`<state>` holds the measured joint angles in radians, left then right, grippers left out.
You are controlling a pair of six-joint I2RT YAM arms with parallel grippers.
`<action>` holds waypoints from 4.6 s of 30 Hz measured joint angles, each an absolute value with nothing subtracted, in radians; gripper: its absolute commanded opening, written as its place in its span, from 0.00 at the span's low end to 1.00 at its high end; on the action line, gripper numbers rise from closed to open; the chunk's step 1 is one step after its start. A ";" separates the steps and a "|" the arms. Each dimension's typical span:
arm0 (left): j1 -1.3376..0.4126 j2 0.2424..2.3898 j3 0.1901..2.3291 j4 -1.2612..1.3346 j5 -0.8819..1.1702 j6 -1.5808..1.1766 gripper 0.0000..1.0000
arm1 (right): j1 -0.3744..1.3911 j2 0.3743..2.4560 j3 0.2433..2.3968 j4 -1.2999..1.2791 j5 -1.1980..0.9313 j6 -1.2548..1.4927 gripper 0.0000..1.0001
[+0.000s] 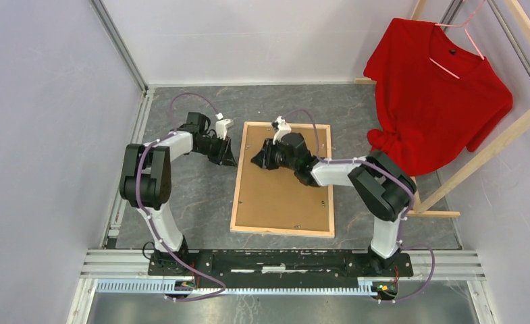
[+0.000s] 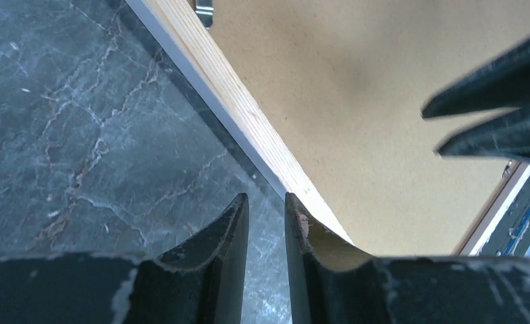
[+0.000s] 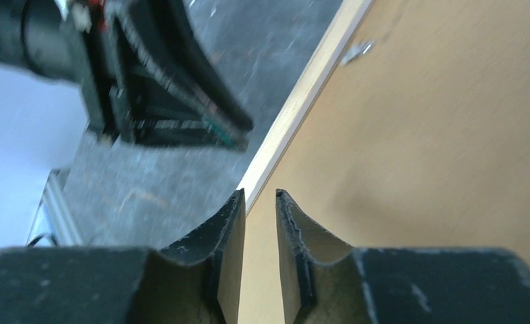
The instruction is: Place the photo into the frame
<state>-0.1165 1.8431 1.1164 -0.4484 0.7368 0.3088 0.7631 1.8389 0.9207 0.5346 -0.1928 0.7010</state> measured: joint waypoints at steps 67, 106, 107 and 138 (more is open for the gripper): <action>-0.120 1.899 1.119 -0.416 0.788 0.276 0.34 | 0.685 2.258 1.351 0.488 -0.126 0.694 0.00; -0.157 1.726 0.945 -0.480 0.653 0.423 0.37 | 0.250 1.464 0.684 0.298 0.056 0.616 0.86; -0.162 1.720 0.937 -0.477 0.653 0.431 0.37 | 0.237 1.472 0.682 0.275 0.069 0.603 0.87; -0.476 1.465 0.891 -0.801 0.605 0.705 0.67 | 0.404 2.157 1.480 0.088 -0.221 0.587 0.98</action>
